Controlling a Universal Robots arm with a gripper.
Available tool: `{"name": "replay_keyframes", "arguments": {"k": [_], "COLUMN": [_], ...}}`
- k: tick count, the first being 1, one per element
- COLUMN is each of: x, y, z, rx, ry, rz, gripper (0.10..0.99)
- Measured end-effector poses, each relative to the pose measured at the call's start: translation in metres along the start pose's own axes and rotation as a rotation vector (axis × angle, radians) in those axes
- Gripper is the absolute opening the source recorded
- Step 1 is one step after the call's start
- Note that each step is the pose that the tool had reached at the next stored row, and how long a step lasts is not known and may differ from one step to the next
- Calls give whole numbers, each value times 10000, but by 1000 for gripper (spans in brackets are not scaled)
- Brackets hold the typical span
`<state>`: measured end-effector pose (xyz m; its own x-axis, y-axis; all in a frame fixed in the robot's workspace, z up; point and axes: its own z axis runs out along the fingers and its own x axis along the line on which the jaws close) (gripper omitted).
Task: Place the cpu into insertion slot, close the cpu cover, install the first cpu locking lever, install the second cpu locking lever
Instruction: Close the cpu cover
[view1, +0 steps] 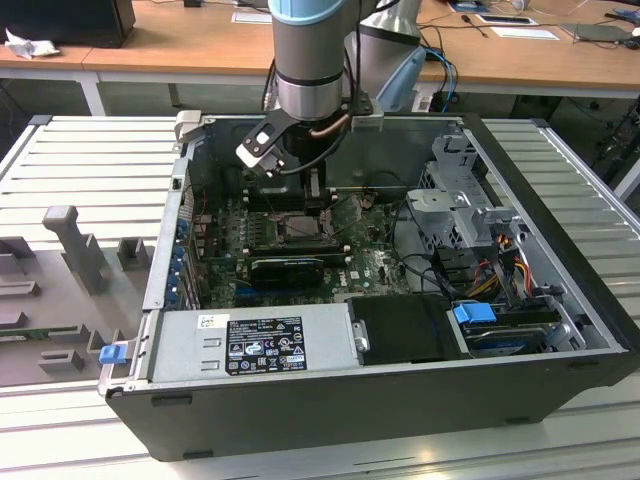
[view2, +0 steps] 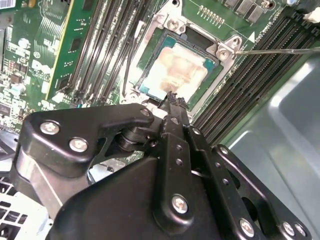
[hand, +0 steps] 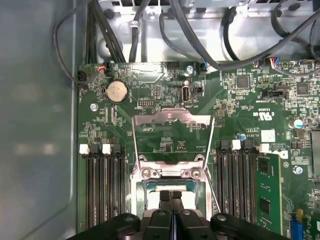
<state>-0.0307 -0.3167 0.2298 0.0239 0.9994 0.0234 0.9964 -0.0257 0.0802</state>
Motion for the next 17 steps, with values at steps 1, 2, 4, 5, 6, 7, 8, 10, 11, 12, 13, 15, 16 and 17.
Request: {"name": "replay_keyframes", "arguments": {"k": [1,2,4,5,6,7,8,10,11,12,13,15,16,17], "x": [1,1,2,2,2,2,2,2,3,3,3,3,3,3], "y": [2,3,4,9,18,33,42,62,67,69,70,71,71,72], "z": [-25,-46,-51,-51,-51,-50,-49,-48,-47,-47,-47,-47,-47,-47], "rx": [0,1,-1,-1,0,0,0,1,0,0,0,0,0,0], "ry": [1,-1,2,3,1,0,0,-1,1,1,0,0,0,0], "rz": [0,0,1,0,1,1,1,0,1,1,2,1,1,1], "gripper": [106,106,106,106,106,106,106,106,106,106,106,106,106,106]}}
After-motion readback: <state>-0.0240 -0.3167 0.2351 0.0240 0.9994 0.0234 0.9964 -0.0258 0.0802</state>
